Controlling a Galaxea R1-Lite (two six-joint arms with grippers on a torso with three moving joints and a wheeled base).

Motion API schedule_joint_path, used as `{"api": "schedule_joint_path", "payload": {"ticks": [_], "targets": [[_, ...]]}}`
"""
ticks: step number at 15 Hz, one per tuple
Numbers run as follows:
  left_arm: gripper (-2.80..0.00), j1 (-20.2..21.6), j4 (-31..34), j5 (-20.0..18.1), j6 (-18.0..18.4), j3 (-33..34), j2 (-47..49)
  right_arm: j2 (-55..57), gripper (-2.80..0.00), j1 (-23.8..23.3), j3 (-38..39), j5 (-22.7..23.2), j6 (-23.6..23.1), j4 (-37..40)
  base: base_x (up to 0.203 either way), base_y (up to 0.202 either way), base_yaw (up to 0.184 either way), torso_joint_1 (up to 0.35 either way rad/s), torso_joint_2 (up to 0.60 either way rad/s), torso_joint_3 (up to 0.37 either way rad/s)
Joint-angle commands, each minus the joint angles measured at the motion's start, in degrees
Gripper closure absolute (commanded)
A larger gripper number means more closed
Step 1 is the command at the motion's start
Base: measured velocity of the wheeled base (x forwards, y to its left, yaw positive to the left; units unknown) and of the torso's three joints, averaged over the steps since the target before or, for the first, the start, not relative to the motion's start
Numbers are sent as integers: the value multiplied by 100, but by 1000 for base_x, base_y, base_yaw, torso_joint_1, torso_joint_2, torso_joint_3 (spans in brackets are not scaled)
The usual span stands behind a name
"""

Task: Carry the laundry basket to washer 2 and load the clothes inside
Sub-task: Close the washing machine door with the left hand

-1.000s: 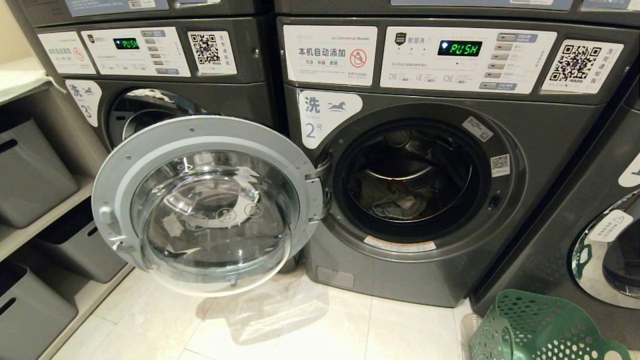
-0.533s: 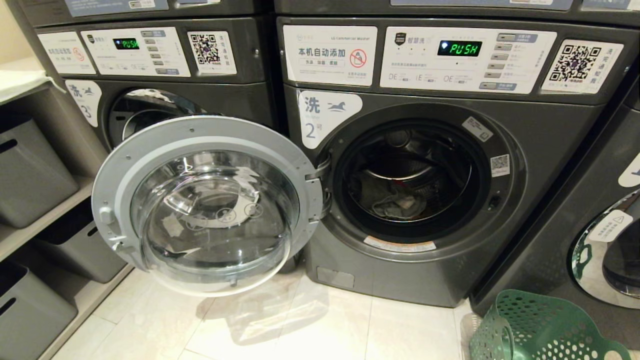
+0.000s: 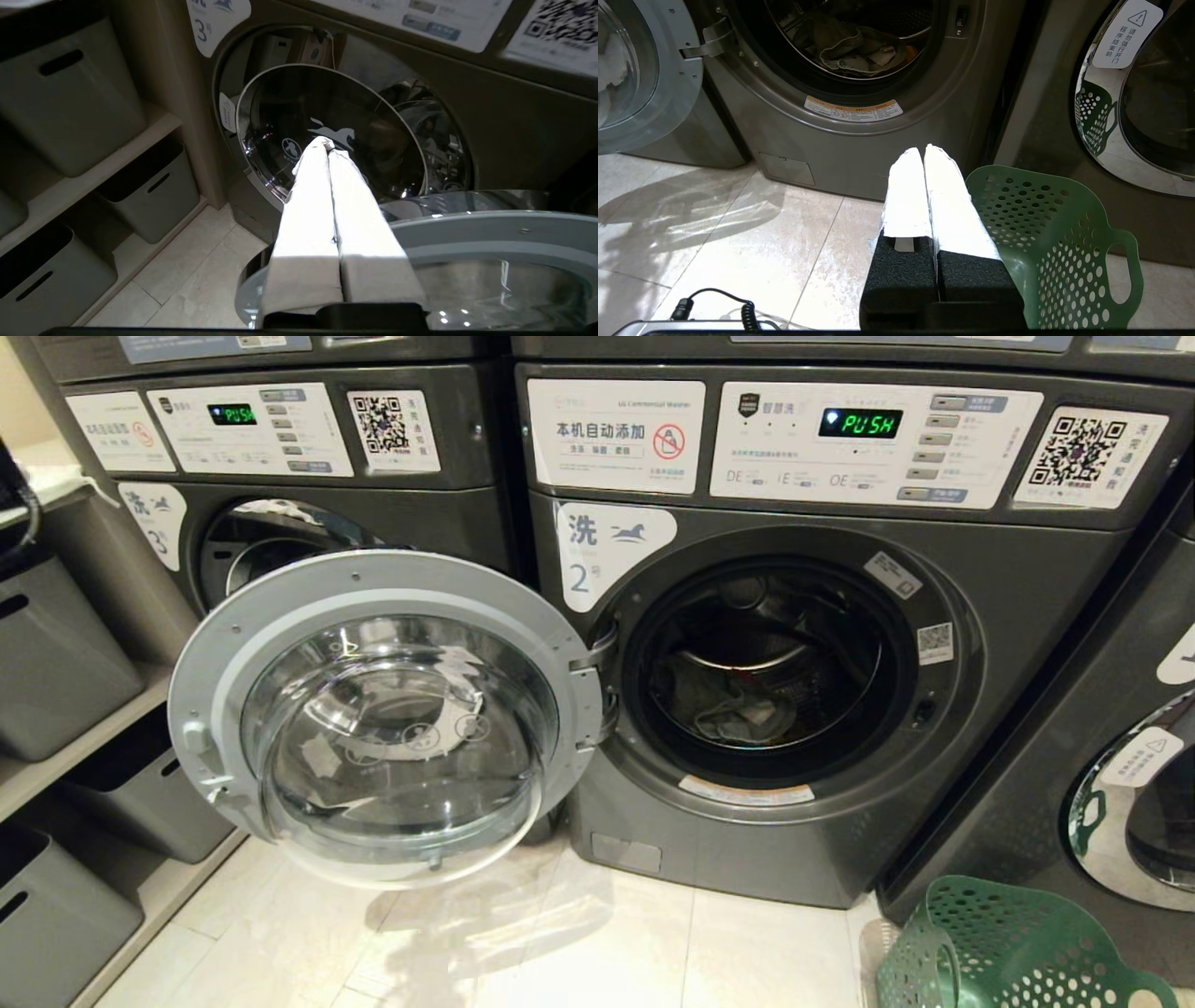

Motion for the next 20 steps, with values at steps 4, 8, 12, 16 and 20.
{"api": "schedule_joint_path", "payload": {"ticks": [4,8,12,16,20], "targets": [[0,636,-198,-1534,-1215,-780,1707,9,0,0,0,3,-6,-6,0,0,0,0,0,0],[0,641,-114,-1911,-1764,-1643,2406,9,0,0,0,3,-9,-6,0,0,0,0,0,0],[0,473,143,-2387,-1788,-1933,2800,9,0,0,0,-6,-3,-6,0,0,0,0,0,0],[0,323,256,-2620,-1779,-2046,3091,9,0,0,0,-6,-3,-6,0,0,0,0,0,0],[0,304,553,-2662,-1788,-2510,3454,9,0,0,0,-6,96,-15,0,0,0,0,0,0]]}}
